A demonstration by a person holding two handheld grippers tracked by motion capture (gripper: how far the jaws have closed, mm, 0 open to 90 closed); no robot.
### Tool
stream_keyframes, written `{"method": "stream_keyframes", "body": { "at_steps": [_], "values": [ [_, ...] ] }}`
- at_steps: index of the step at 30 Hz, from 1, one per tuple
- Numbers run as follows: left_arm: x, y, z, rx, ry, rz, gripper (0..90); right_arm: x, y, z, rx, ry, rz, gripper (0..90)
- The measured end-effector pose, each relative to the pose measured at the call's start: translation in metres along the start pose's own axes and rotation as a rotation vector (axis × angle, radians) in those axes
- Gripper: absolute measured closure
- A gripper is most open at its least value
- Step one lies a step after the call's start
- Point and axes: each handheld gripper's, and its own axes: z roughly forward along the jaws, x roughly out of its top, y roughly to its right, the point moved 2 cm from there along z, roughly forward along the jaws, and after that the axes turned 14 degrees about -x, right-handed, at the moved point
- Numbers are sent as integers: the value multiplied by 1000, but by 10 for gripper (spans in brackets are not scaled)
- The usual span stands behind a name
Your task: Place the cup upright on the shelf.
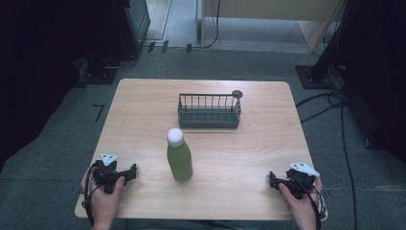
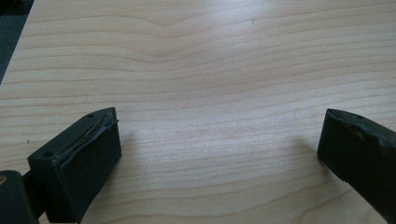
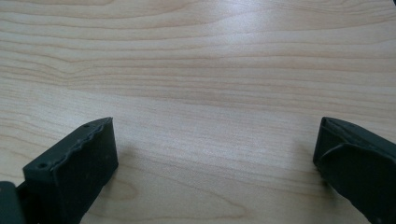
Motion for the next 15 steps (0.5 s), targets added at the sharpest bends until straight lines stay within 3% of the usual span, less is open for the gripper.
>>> {"method": "stream_keyframes", "body": {
  "at_steps": [5, 9, 15],
  "values": [
    [0, 0, 0, -4, 2, -2, 1, 0, -1, -1, -4, -5, 17, 0],
    [0, -1, -1, -6, 4, -3, 1, 1, -3, -6, 32, -3, 27, 0],
    [0, -1, 0, -5, 3, -3, 1, 9, -12, -16, 43, 17, 19, 0]
  ]
}}
